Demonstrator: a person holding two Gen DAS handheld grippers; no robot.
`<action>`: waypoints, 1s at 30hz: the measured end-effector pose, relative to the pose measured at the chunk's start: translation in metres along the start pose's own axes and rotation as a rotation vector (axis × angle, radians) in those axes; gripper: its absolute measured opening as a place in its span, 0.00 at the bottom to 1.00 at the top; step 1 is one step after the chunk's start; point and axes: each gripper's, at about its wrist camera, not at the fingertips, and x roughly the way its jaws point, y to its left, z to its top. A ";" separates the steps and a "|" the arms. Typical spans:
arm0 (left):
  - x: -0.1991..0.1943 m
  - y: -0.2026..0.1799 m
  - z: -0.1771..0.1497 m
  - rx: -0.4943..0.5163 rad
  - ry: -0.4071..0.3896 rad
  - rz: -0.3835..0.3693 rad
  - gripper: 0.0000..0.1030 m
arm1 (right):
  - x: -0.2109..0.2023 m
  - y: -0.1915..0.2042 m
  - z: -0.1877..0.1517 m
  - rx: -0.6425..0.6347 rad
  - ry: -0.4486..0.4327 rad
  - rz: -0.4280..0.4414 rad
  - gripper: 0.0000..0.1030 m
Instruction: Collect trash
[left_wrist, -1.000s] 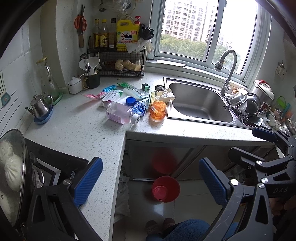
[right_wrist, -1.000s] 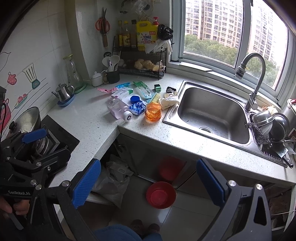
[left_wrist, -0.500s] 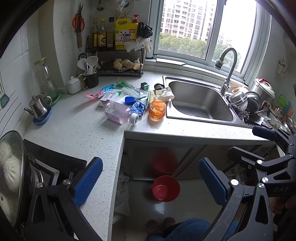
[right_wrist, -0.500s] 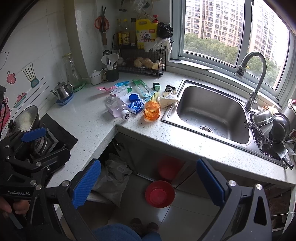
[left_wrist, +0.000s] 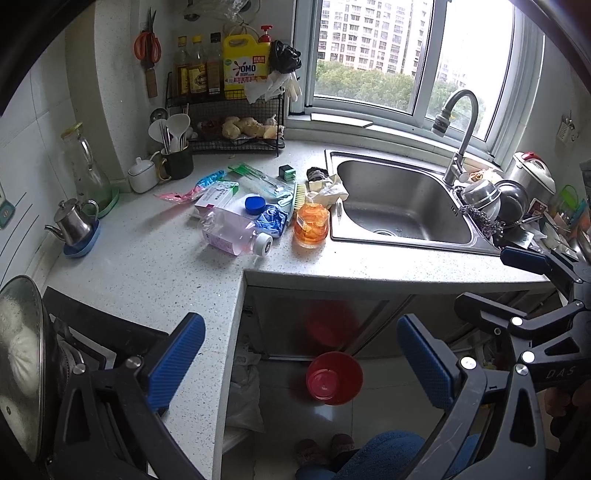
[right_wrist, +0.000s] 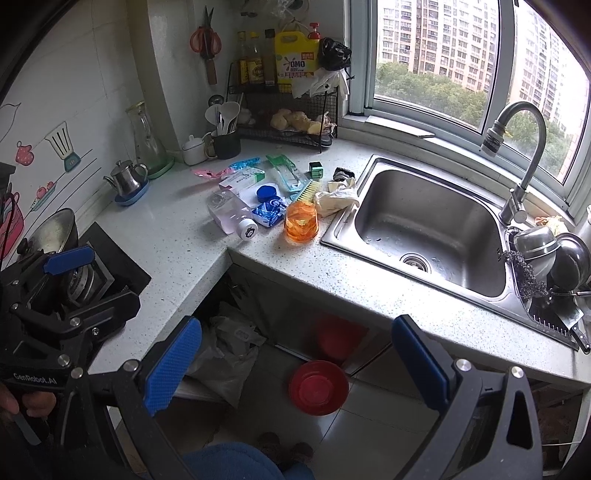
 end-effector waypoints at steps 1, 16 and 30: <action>0.002 0.000 0.004 0.000 0.003 0.014 1.00 | 0.002 -0.004 0.003 -0.004 0.004 0.002 1.00; 0.072 0.047 0.073 0.006 0.098 0.107 1.00 | 0.091 -0.026 0.074 -0.119 0.097 0.062 1.00; 0.196 0.101 0.116 0.008 0.265 0.037 1.00 | 0.225 -0.013 0.115 -0.153 0.333 0.065 0.93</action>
